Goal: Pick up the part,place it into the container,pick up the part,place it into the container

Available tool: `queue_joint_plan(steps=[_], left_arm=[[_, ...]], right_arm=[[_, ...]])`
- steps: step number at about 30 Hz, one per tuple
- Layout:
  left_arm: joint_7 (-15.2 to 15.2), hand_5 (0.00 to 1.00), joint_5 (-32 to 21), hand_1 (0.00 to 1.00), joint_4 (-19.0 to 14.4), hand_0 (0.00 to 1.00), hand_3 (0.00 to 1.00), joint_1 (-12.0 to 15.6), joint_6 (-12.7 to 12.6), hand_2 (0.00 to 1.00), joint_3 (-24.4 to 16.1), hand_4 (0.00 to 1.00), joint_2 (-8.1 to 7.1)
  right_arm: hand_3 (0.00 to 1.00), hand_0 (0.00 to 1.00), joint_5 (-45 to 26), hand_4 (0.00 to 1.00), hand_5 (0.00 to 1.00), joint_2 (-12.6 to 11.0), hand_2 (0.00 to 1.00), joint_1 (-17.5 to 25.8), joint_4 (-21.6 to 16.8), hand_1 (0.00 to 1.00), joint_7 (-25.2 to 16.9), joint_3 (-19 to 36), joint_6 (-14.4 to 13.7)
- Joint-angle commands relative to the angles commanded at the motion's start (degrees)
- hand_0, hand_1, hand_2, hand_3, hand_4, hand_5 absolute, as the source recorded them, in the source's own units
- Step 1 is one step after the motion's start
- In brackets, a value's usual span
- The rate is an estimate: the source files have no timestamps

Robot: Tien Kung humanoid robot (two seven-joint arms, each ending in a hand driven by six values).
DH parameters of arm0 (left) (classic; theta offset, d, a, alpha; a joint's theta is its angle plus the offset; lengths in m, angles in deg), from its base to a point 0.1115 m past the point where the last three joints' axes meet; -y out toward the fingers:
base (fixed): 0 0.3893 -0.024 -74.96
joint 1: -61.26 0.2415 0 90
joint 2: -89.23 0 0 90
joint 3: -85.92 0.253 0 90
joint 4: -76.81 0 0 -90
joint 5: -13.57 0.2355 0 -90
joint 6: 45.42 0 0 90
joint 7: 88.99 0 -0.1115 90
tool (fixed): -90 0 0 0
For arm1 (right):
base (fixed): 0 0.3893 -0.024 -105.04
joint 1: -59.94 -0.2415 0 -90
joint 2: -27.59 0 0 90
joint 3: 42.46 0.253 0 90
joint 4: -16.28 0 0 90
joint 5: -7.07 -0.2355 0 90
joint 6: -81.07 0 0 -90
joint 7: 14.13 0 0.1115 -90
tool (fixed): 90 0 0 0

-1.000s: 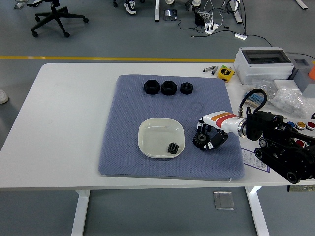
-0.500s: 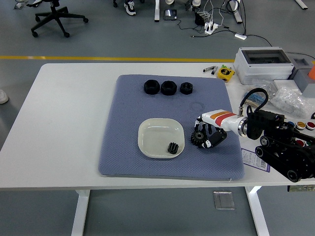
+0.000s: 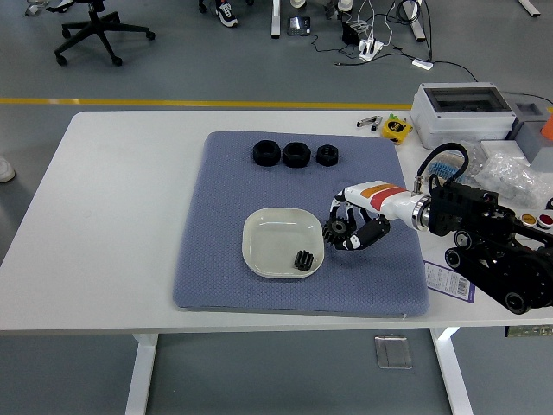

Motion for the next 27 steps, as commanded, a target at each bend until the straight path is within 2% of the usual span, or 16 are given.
queue_joint_plan(steps=[5, 8, 11, 12, 17, 18, 24, 25, 27], left_arm=[[0.01, 0.68, 0.14, 0.871, 0.0, 0.865, 0.612, 0.05, -0.02, 0.892, -0.09, 0.538, -0.06], [0.02, 0.68, 0.19, 0.87, 0.0, 0.865, 0.611, 0.07, -0.05, 0.892, -0.14, 0.538, -0.06], [0.0, 0.68, 0.22, 0.87, 0.0, 0.865, 0.611, 0.05, -0.1, 0.892, -0.08, 0.538, -0.12], [0.03, 0.681, 0.11, 0.87, 0.0, 0.865, 0.611, 0.03, -0.1, 0.892, 0.06, 0.538, -0.16], [0.17, 0.681, 0.1, 0.87, 0.0, 0.865, 0.611, -0.06, -0.16, 0.892, 0.06, 0.538, -0.27], [0.19, 0.68, 0.12, 0.87, 0.0, 0.866, 0.608, -0.08, -0.18, 0.891, 0.08, 0.539, -0.28], [0.17, 0.68, 0.48, 0.87, 0.0, 0.866, 0.608, -0.11, -0.3, 0.891, -0.14, 0.539, -0.33], [0.09, 0.679, 0.55, 0.869, 0.0, 0.866, 0.607, -0.12, -0.28, 0.887, -0.1, 0.538, -0.37], [-0.03, 0.679, 0.6, 0.869, 0.0, 0.866, 0.607, -0.11, -0.23, 0.887, 0.03, 0.538, -0.43]], right_arm=[[0.466, 0.035, 0.33, 0.745, 0.32, 1.31, 0.36, -1.38, -1.2, 0.172, 0.09, 0.52, -0.58], [0.466, 0.036, 0.31, 0.736, 0.314, 3.17, 0.359, -2.48, -0.59, 0.172, 0.14, 0.33, -1.14], [0.466, 0.036, -0.76, 0.736, 0.314, 6.13, 0.359, -3.78, 2.76, 0.172, 0.72, 0.08, -1.09], [0.488, 0.04, -0.69, 0.77, 0.335, 7.03, 0.385, -4.18, 3.95, 0.179, 1.09, 0.02, -1.05], [0.488, 0.04, 0.22, 0.77, 0.335, 9.63, 0.385, -5.39, 7.01, 0.179, 2.02, -1.05, -1.16], [0.611, 0.119, 0.55, 0.988, 0.448, 10.05, 0.496, -5.57, 7.44, 0.248, 1.93, -1.43, -1.32], [0.611, 0.119, 2.86, 0.988, 0.448, 11.16, 0.496, -6.14, 7.97, 0.248, 0.76, -3.91, -0.23], [0.998, 0.284, 3.0, 0.998, 0.519, 11.23, 0.803, -6.26, 7.93, 0.464, 0.79, -4.43, -0.17], [0.998, 0.284, 2.74, 0.998, 0.519, 11.38, 0.803, -6.39, 7.93, 0.464, 1.09, -5.04, -0.15]])
